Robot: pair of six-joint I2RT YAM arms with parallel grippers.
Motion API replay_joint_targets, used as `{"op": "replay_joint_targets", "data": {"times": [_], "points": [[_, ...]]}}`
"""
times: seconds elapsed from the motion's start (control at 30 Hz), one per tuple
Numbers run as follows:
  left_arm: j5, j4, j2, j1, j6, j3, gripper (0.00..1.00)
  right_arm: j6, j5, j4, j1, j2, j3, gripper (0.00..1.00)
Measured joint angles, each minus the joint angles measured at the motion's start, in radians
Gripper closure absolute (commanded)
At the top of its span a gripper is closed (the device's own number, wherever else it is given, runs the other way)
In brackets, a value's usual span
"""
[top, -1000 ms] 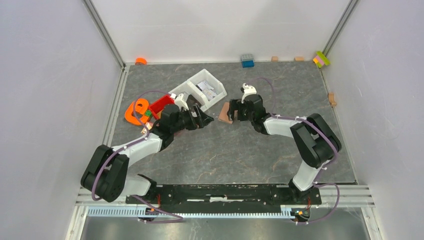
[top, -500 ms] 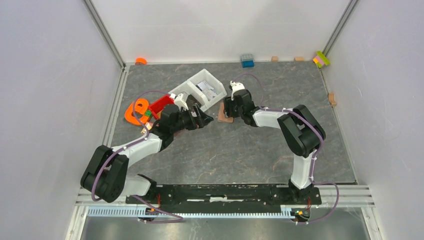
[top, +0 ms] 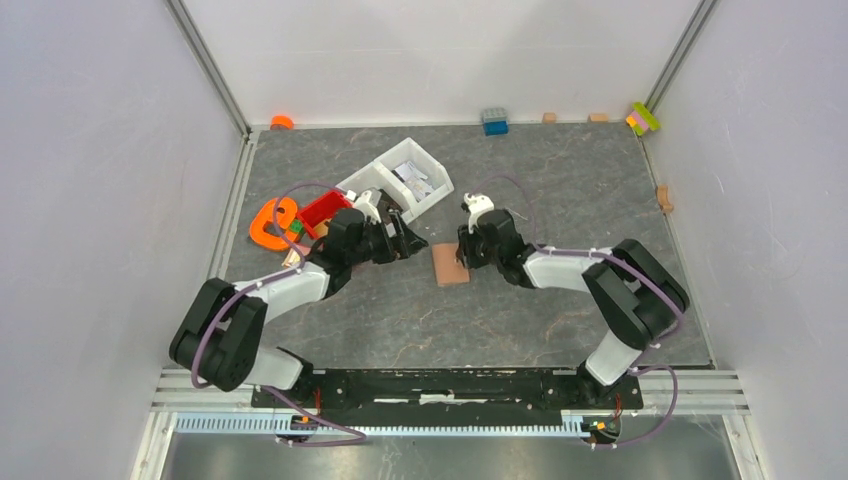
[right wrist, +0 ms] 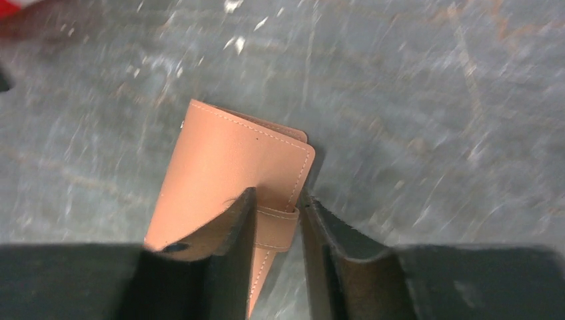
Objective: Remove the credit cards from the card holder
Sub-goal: Move the card holder to the center of the board.
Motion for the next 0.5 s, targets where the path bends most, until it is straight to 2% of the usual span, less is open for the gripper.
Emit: {"op": "replay_joint_targets", "data": {"times": [0.03,0.17,0.3,0.5], "points": [[-0.002,-0.016,0.012,-0.003,0.001,0.008,0.10,0.000,-0.006,0.009,0.006,-0.025,-0.032,0.45],[-0.008,-0.075,0.053,-0.032,0.006,0.040,0.13,0.003,-0.017,0.040,0.042,-0.121,-0.159,0.33],[-0.031,-0.142,0.077,-0.085,0.028,0.072,0.14,0.003,-0.009,0.064,0.043,-0.189,-0.233,0.29],[-0.048,-0.228,0.140,-0.148,0.056,0.152,0.20,0.004,-0.003,0.082,0.050,-0.230,-0.252,0.31]]}}
